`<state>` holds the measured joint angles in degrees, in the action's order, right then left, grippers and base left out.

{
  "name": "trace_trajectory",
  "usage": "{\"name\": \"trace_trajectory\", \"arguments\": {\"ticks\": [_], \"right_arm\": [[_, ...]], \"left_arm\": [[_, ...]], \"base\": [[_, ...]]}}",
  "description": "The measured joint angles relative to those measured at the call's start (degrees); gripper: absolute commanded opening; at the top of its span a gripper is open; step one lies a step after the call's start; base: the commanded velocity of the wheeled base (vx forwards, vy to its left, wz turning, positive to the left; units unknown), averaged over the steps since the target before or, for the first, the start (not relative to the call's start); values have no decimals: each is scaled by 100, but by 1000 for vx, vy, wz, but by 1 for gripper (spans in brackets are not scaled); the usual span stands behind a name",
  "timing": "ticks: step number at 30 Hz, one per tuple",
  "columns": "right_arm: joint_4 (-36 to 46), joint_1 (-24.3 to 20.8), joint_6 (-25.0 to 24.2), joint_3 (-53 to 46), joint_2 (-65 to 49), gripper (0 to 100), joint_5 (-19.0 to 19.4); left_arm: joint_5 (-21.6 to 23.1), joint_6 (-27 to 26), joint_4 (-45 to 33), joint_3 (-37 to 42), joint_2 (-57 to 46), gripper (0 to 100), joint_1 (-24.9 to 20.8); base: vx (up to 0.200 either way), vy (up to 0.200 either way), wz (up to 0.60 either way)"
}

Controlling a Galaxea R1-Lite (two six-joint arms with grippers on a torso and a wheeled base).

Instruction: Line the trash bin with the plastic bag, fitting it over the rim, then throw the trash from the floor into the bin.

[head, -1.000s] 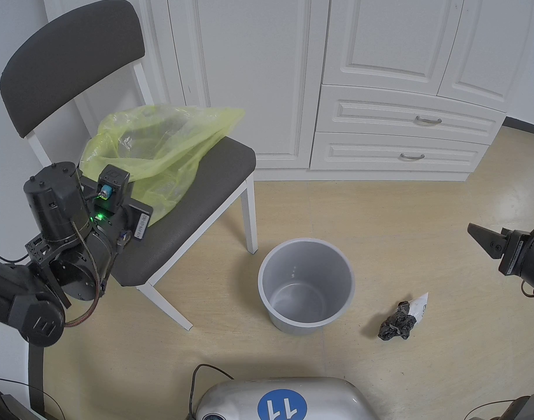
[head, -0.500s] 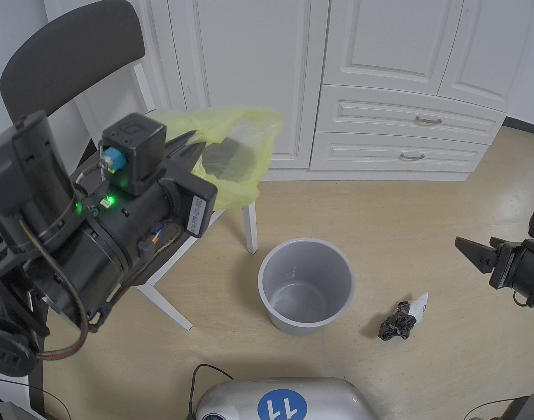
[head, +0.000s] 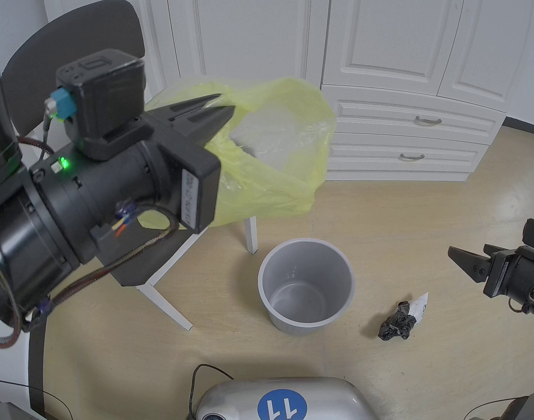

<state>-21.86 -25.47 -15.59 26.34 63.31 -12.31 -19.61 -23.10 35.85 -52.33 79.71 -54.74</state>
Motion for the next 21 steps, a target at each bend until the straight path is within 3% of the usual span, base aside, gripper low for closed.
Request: {"name": "trace_trajectory", "arguments": {"ticks": [13, 21], "right_arm": [[-589, -30, -24, -204, 227, 100, 126], [-644, -28, -639, -123, 358, 100, 268]], "left_arm": [[449, 0, -690, -378, -351, 0, -678], [460, 0, -725, -351, -513, 0, -1064]], "base": [[0, 0, 0], [0, 0, 0]]}}
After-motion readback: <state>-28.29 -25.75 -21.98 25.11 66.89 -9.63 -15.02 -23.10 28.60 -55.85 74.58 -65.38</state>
